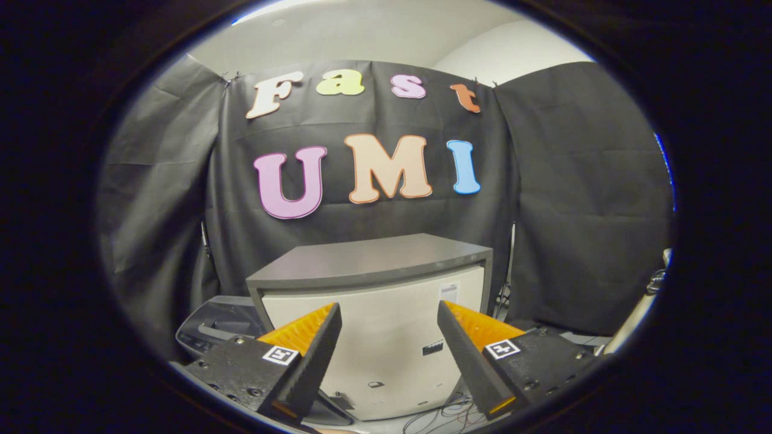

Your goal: Put the clothes into the washing machine and then close the washing machine lid.

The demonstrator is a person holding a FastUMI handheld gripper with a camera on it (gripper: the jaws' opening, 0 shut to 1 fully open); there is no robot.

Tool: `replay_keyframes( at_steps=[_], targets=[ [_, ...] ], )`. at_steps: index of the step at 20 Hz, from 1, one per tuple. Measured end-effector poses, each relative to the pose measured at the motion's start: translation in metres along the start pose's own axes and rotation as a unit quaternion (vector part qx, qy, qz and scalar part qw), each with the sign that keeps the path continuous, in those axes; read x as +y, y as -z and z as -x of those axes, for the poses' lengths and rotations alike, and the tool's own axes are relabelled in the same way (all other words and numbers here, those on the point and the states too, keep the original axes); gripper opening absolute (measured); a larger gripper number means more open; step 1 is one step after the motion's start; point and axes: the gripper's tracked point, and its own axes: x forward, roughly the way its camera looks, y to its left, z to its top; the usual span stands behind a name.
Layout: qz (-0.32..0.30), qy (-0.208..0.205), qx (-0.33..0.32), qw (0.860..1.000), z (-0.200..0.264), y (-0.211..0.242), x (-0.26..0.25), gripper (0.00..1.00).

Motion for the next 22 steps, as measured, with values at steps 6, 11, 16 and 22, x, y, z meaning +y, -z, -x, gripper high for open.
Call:
replay_keyframes(
  at_steps=[6,11,16,22],
  targets=[
    [0.001,-0.024,-0.016,1.000,0.017,0.028,-0.012,0.97],
    [0.044,-0.062,-0.085,0.994,0.037,0.041,-0.014,0.97],
    [0.101,-0.081,-0.115,0.985,0.045,0.066,-0.015,0.97],
    [0.046,-0.088,-0.084,0.991,0.056,0.101,-0.024,0.97]
  ],
)
